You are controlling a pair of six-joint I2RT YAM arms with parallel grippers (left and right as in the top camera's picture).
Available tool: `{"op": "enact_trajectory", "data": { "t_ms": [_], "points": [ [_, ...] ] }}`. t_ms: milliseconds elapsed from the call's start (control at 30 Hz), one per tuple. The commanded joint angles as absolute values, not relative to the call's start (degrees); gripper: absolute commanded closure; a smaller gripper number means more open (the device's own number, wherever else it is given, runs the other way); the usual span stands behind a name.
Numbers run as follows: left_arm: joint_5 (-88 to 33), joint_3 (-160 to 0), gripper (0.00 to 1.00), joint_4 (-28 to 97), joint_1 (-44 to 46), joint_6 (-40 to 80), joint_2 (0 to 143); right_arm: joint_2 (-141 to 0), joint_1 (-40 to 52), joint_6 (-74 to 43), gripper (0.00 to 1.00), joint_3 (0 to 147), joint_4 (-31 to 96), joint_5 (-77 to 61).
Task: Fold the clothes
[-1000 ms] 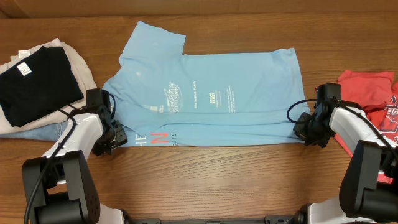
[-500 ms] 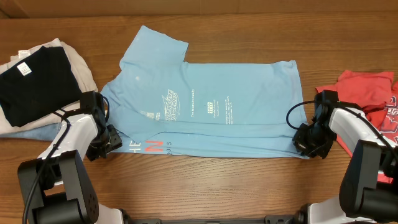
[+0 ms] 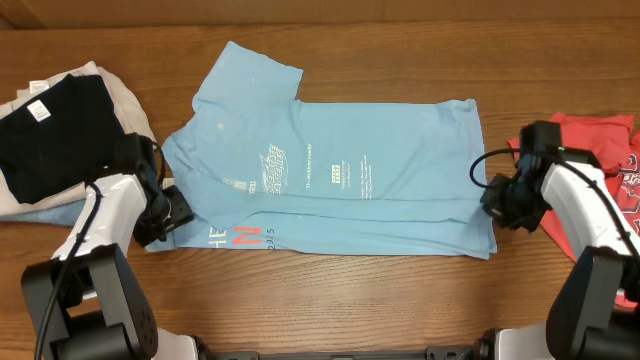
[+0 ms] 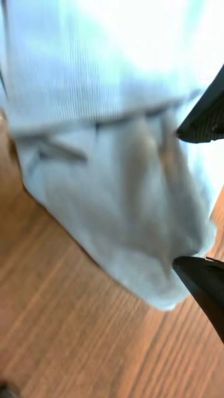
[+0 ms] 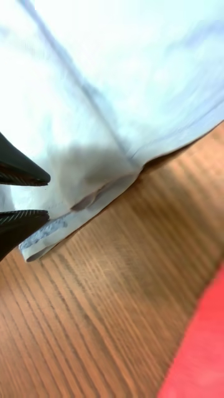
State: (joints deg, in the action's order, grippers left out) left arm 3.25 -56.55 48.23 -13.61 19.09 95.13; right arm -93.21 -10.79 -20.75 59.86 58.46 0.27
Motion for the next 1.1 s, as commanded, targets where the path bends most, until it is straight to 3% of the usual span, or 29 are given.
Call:
{"op": "enact_trajectory", "data": {
  "t_ms": [0, 100, 200, 700, 767, 967, 1067],
  "points": [
    [-1.8, -58.0, 0.37, 48.3, -13.8, 17.1, 93.1, -92.3, -11.0, -20.6, 0.81, 60.8, 58.4, 0.8],
    [-3.2, -58.0, 0.37, 48.4, -13.8, 16.7, 93.1, -92.4, -11.0, -20.6, 0.76, 60.8, 58.8, 0.7],
    [-3.8, -58.0, 0.35, 47.4, -13.8, 16.7, 93.1, -92.4, -11.0, -20.6, 0.64, 60.2, 59.2, 0.7],
    [-4.1, -57.9, 0.34, 46.6, -13.8, 16.7, 93.1, -93.4, -11.0, -20.6, 0.64, 52.9, 50.0, -0.2],
    [-4.1, -57.9, 0.33, 46.6, -13.8, 16.7, 93.1, -93.4, -11.0, -20.6, 0.65, 52.7, 49.6, -0.1],
    [-4.1, -57.9, 0.33, 46.7, -13.8, 16.7, 93.1, -93.4, -11.0, -20.6, 0.87, 52.7, 48.9, -0.2],
    [-4.1, -57.9, 0.33, 46.7, -13.8, 16.7, 93.1, -93.4, -11.0, -20.6, 0.91, 52.7, 48.9, -0.2]
  ]
}}
